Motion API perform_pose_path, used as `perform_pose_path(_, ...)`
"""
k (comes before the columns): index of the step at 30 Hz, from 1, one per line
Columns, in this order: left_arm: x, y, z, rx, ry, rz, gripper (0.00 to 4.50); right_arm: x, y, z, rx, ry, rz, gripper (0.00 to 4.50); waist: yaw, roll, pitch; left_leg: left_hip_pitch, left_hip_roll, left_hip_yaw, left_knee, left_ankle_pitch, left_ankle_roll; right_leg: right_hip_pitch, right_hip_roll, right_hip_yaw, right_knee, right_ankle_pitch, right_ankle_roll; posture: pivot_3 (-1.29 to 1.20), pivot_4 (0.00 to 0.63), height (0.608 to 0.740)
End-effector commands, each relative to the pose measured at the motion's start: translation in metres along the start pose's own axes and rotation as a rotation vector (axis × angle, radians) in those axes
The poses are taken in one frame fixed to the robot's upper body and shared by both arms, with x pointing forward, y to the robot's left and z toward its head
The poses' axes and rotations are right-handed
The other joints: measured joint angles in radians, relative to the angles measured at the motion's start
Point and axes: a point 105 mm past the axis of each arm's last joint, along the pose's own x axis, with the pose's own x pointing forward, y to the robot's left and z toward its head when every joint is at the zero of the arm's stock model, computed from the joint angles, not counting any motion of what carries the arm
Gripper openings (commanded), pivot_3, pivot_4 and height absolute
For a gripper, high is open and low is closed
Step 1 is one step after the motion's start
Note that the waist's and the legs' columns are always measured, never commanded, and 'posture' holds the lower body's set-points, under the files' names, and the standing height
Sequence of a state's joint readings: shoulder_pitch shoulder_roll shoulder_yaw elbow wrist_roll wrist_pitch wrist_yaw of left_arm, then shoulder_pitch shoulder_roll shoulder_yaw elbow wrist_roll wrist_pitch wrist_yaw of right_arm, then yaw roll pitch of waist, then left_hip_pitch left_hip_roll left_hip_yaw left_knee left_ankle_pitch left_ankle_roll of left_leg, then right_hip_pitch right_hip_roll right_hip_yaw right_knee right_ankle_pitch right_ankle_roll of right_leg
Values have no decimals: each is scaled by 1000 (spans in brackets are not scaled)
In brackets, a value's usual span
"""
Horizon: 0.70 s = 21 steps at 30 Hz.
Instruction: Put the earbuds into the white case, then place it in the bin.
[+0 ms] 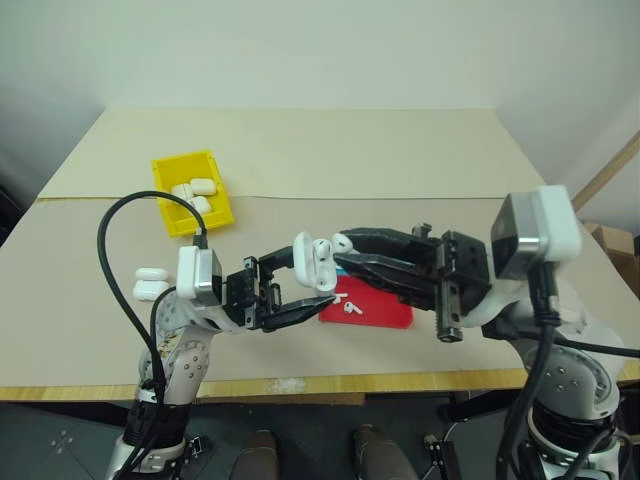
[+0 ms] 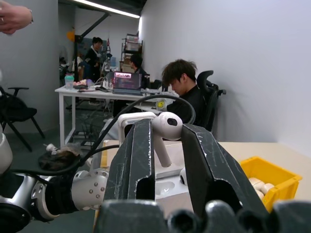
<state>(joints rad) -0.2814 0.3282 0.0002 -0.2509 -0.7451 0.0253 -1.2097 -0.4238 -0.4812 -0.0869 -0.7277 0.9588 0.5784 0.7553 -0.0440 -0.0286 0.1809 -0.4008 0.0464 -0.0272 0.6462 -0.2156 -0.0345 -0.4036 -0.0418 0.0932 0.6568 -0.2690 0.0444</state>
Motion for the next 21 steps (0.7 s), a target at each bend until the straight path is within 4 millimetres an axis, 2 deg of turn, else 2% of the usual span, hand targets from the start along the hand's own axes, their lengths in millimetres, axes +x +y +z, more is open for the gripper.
perform_pose_path(1, 8, -4, 9, 45, -25, -37, 2714, 1, 5, -1, 24, 9, 24, 652, 0, 0, 0, 0, 0, 0, 0, 0, 0, 0, 0, 0, 0, 0, 0, 0, 150, 740)
perform_pose_path(21, 10, -4, 12, 57, -42, -27, 2714, 5, 7, -16, 66, 59, 46, 652, 0, 0, 0, 0, 0, 0, 0, 0, 0, 0, 0, 0, 0, 0, 0, 0, 150, 740)
